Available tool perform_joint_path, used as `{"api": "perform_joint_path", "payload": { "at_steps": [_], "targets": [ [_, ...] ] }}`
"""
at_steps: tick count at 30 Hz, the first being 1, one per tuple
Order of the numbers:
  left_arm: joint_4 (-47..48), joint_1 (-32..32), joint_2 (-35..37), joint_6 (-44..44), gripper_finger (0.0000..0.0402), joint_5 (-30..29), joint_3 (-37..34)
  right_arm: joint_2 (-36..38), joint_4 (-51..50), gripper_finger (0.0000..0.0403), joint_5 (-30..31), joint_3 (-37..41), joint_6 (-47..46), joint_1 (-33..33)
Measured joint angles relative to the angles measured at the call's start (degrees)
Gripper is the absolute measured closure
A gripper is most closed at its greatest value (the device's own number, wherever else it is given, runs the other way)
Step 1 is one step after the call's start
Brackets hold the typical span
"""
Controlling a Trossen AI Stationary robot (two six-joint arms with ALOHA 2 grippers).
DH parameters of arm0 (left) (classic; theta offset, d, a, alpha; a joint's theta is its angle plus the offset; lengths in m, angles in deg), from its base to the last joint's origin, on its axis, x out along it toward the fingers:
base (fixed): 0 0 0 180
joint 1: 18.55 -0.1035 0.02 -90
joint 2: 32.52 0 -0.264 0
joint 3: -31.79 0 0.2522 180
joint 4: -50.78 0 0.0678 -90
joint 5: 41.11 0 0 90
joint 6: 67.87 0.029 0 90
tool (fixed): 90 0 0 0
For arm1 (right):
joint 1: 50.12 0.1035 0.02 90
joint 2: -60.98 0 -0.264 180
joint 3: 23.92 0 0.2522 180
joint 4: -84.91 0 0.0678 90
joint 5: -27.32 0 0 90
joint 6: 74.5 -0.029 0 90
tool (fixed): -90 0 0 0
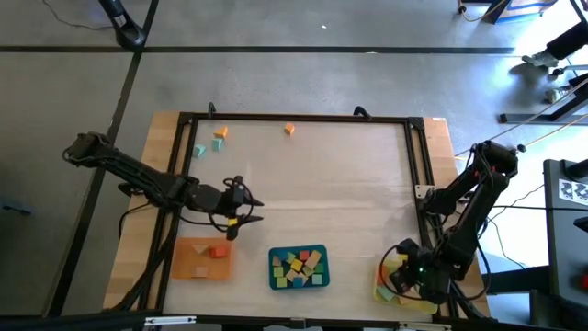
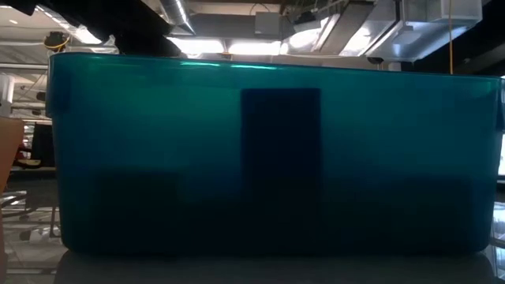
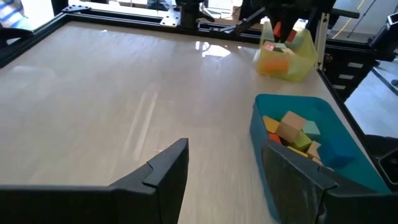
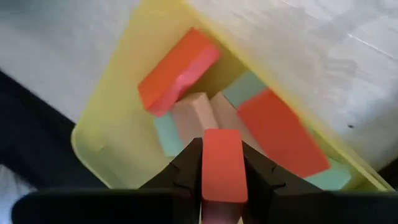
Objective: Sort blocks by size
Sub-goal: Put the orange rectangular block into the yellow bin
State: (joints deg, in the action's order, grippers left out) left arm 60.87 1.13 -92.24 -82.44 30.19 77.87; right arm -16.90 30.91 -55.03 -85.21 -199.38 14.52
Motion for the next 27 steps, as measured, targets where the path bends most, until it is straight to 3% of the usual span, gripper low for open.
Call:
{"api": "perform_joint_path", "payload": {
  "at_steps": [6,14,23,27],
  "targets": [
    [0.0,-1.1,0.0,0.3,0.0215,0.0,0.0,-0.3,-0.3,0.0329,-3.2,0.0,-3.2,-0.2],
    [0.1,-2.3,0.0,0.0,0.0215,-0.1,0.0,-0.8,-1.8,0.0324,-2.7,0.0,-3.5,-1.0],
    [0.3,-2.4,0.0,0.0,0.0215,0.0,0.0,-0.8,-1.4,0.0231,-3.0,0.0,-3.4,-1.3],
    [0.4,-2.4,0.0,0.0,0.0215,0.0,0.0,-0.8,-0.1,0.0197,-8.3,-0.1,-2.9,-1.3]
  ]
}}
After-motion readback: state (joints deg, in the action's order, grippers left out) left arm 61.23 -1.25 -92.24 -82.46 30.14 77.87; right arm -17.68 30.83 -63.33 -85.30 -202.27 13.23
